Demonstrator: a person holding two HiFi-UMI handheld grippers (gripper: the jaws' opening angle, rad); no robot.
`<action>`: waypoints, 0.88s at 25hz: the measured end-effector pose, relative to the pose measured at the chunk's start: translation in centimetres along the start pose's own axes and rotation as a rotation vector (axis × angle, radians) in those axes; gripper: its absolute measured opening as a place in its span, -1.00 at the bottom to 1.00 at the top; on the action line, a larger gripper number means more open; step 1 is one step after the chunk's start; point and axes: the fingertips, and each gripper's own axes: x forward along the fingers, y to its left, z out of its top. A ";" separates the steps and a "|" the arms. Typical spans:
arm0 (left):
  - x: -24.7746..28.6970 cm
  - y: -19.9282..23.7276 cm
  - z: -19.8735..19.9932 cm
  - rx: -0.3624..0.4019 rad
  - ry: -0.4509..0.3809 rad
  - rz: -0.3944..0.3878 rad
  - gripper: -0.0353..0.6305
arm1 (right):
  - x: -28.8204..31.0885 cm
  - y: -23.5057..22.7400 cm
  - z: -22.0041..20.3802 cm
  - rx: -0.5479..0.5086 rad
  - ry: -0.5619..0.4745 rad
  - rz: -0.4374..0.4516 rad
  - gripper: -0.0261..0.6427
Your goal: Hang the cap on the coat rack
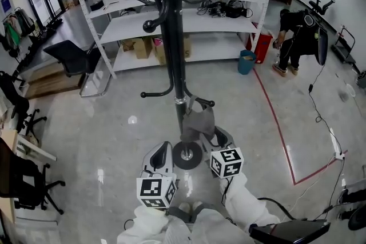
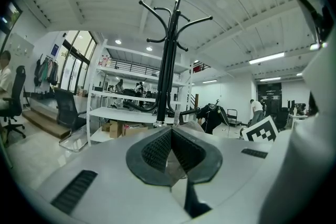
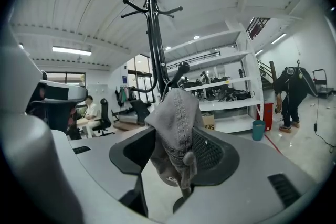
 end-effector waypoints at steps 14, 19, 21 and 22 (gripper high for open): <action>-1.2 -1.1 -0.3 -0.013 -0.005 -0.034 -0.89 | -3.3 0.7 1.5 0.013 -0.046 -0.039 -0.33; -0.7 -2.5 -0.9 -0.017 0.001 -0.077 -0.89 | -5.0 0.6 1.4 0.023 -0.034 -0.078 -0.33; -0.6 -3.2 -1.1 -0.017 0.006 -0.098 -0.89 | -6.0 0.6 1.1 0.024 -0.030 -0.091 -0.33; -0.5 -3.6 -1.3 -0.017 0.010 -0.109 -0.89 | -6.5 0.6 0.9 0.025 -0.029 -0.096 -0.33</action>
